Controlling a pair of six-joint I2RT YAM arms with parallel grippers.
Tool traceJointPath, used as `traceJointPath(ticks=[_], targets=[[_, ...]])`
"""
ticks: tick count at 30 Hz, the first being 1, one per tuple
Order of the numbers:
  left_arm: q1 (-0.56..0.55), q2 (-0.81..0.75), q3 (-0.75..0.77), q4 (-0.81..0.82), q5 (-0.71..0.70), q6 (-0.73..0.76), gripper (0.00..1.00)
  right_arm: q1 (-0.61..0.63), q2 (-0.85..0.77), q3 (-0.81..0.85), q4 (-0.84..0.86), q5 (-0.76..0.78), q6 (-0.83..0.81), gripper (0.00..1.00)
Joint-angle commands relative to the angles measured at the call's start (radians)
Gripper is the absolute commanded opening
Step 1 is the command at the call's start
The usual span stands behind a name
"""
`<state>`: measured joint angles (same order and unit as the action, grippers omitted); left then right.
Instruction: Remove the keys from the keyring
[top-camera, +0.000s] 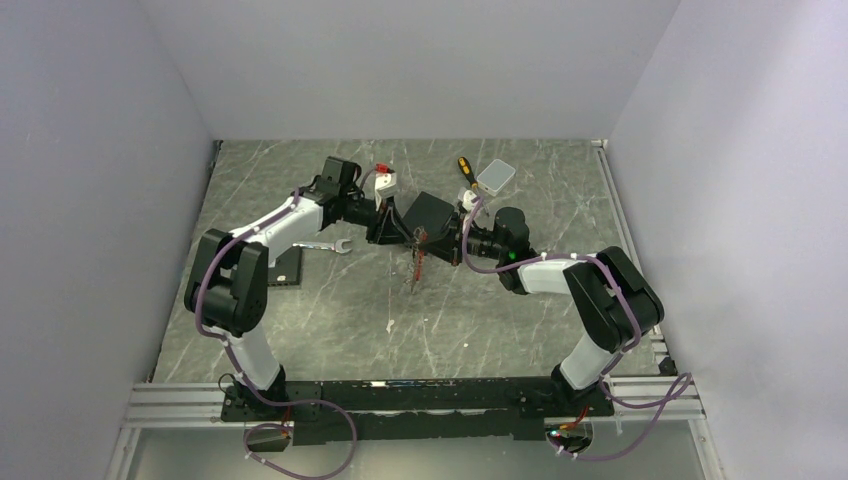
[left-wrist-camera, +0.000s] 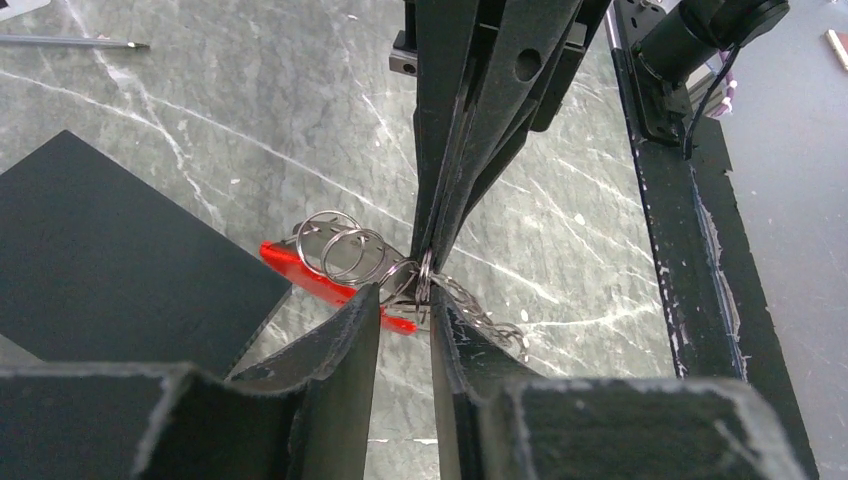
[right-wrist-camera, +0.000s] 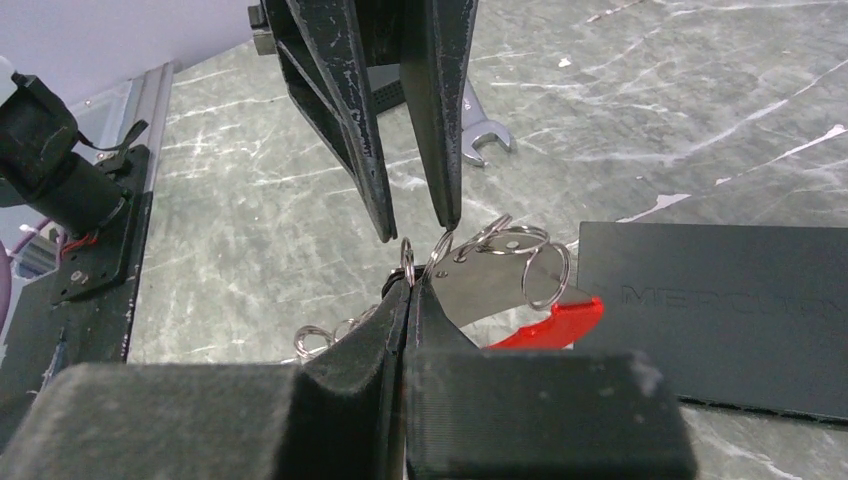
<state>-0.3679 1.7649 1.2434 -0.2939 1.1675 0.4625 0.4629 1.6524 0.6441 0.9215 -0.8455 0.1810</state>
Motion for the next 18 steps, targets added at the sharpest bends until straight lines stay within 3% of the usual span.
traceJointPath(ticks=[1,9,15,18], targets=[[-0.009,0.005,-0.02,0.036,-0.005,-0.011,0.28,-0.006,-0.014,0.012,0.087,-0.019,0.018,0.0],[-0.022,0.02,-0.039,0.051,-0.012,-0.031,0.23,-0.006,-0.019,0.013,0.091,-0.018,0.023,0.0],[-0.031,0.034,-0.038,0.038,0.011,-0.036,0.14,-0.006,-0.024,0.011,0.089,-0.01,0.02,0.0],[-0.031,0.034,-0.036,0.007,0.034,-0.016,0.16,-0.007,-0.026,0.011,0.086,-0.004,0.018,0.0]])
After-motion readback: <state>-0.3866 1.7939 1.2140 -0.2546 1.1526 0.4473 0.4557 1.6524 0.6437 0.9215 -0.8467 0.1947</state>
